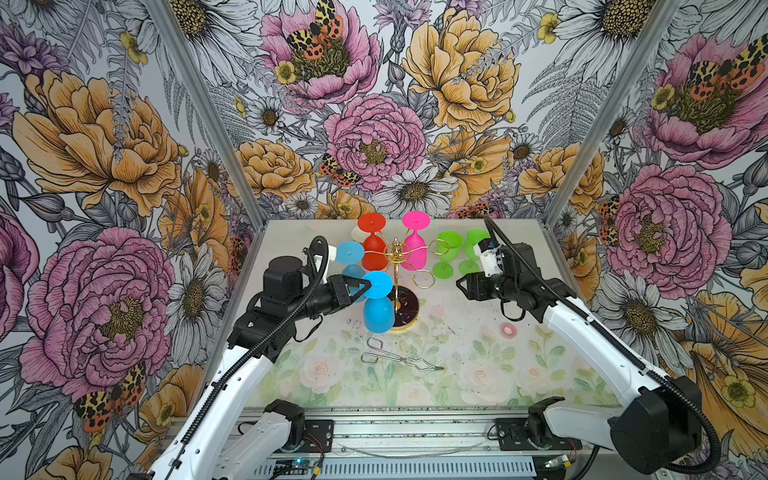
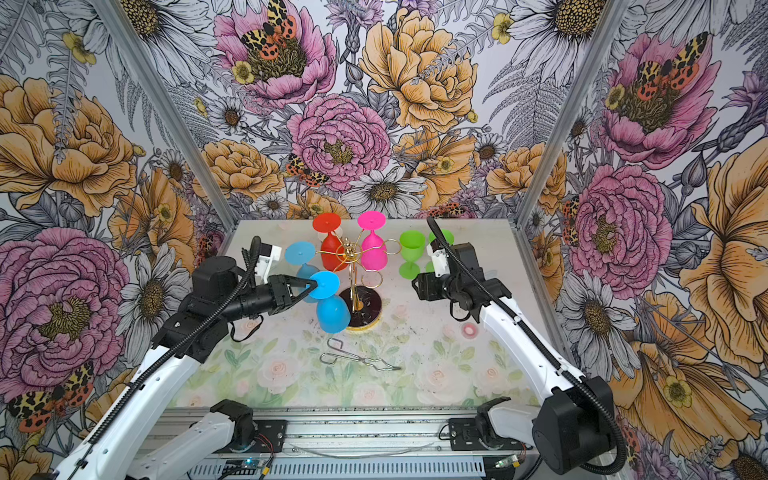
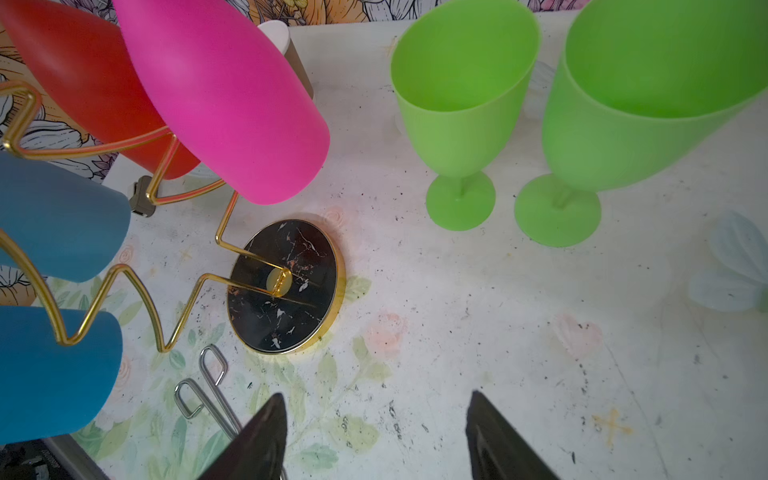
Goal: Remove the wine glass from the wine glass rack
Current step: 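Close the left gripper on the foot of the nearer hanging blue glass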
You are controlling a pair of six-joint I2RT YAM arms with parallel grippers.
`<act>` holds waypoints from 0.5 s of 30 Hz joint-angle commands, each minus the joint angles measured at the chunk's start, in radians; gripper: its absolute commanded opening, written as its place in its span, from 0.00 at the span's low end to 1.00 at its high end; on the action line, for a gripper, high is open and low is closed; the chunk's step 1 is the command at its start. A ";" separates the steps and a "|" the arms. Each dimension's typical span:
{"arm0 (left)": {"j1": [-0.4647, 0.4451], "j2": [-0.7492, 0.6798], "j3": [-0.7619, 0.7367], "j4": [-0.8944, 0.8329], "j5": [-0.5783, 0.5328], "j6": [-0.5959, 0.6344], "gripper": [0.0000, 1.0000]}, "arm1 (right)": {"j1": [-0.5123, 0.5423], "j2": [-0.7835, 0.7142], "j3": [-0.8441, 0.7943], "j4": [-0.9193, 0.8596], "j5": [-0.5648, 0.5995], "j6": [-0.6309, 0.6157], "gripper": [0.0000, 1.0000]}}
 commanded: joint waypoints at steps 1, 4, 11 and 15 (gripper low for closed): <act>0.017 -0.002 -0.001 0.028 0.032 -0.009 0.24 | 0.009 -0.011 -0.005 0.024 0.015 0.013 0.69; 0.033 -0.007 -0.001 0.028 0.047 -0.015 0.22 | 0.008 -0.011 -0.004 0.024 0.016 0.012 0.69; 0.063 -0.022 -0.009 0.028 0.059 -0.018 0.16 | 0.009 -0.013 -0.007 0.024 0.031 0.013 0.68; 0.069 -0.021 -0.009 0.028 0.067 -0.019 0.14 | 0.010 -0.014 -0.007 0.024 0.034 0.013 0.68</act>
